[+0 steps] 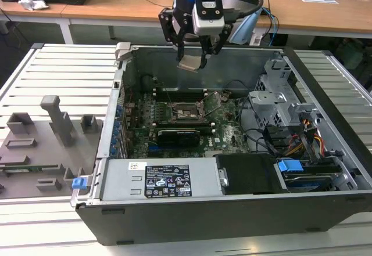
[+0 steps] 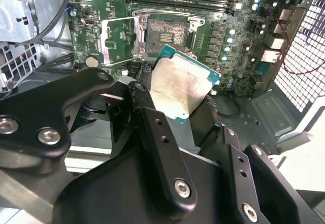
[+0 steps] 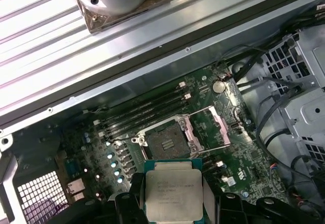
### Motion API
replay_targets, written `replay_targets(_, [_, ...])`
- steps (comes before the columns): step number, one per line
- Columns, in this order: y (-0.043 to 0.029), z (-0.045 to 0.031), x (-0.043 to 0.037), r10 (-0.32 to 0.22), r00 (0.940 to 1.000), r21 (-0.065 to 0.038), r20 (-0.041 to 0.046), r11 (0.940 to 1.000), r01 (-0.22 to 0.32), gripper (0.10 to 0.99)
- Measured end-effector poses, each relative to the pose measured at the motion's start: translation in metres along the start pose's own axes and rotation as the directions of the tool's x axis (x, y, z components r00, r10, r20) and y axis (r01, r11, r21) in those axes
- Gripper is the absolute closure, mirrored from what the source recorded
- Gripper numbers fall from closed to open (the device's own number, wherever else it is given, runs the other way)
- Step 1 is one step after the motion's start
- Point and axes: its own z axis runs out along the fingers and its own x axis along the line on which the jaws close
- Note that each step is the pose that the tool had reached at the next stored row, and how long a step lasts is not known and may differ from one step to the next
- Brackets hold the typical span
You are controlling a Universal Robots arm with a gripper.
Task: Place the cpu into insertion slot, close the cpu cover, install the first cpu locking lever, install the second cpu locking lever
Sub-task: 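Place the cpu into insertion slot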
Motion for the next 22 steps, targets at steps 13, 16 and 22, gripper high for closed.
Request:
replay_targets(13, [-0.0005,0.0050,-0.0001,0.053,0.9986,0.000,0.0049,0.9986,-0.053,0.545])
replay_targets(16, [-0.0006,0.0065,-0.0001,0.053,0.9986,0.002,0.0060,0.9986,-0.053,0.545])
replay_targets(22, [-0.0007,0.0076,-0.0001,0.106,0.9942,0.004,0.0124,0.9943,-0.106,0.545])
